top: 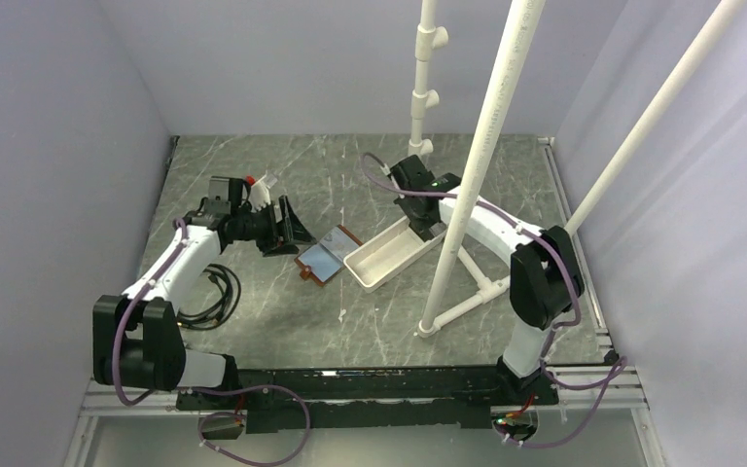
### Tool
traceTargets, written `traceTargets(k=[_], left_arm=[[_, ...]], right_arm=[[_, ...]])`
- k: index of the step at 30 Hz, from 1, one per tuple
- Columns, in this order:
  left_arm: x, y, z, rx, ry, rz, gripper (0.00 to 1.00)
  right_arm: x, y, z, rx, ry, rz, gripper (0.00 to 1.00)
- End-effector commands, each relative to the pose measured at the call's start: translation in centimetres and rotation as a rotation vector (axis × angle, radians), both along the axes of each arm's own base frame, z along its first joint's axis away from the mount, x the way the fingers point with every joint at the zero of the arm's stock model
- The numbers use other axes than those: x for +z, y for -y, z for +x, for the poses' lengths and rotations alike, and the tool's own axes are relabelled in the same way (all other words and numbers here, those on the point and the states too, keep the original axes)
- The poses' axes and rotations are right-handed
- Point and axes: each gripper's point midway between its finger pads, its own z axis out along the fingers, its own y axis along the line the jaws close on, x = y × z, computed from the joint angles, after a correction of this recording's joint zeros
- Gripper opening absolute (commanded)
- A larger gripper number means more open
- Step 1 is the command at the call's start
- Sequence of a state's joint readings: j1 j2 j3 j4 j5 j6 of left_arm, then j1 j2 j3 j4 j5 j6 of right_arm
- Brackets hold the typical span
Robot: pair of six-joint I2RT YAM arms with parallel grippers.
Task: Put the credit cards into the card holder
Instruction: Pick up the credit card from the storage box, then insert the credit card into the card holder.
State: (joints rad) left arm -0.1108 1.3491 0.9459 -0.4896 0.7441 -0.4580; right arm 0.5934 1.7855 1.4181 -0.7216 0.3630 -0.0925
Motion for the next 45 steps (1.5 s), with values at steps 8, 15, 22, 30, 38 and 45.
traceTargets(k=[8, 15, 22, 30, 38, 45], left_arm=[[-3.6, -0.8, 0.5, 0.060, -0.145, 0.057, 0.76], [-7.8, -1.9, 0.4, 0.137, -0.303, 0.148, 0.70], [-10.9, -1.7, 0.1, 0.153, -0.366, 0.171, 0.71], [-14.5, -2.8, 0.2, 0.204, -0.424, 0.279, 0.56], [-15.8, -3.4, 0.3, 0.259, -0.431, 0.301, 0.42], [-15.6, -3.7, 0.4, 0.269, -0.420, 0.319, 0.38]], right_arm=[[8.9, -5.9, 2.1, -0.005, -0.009, 0.676, 0.00], [7.9, -13.9, 4.0, 0.156, -0.186, 0.936, 0.00], [6.0, -19.6, 3.8, 0.254, -0.291, 1.109, 0.00], [0.7, -22.4, 1.8, 0.303, -0.429, 1.059, 0.00], [-2.9, -22.0, 0.6, 0.306, -0.508, 1.003, 0.00], [-4.2, -21.9, 0.2, 0.309, -0.546, 0.990, 0.00]])
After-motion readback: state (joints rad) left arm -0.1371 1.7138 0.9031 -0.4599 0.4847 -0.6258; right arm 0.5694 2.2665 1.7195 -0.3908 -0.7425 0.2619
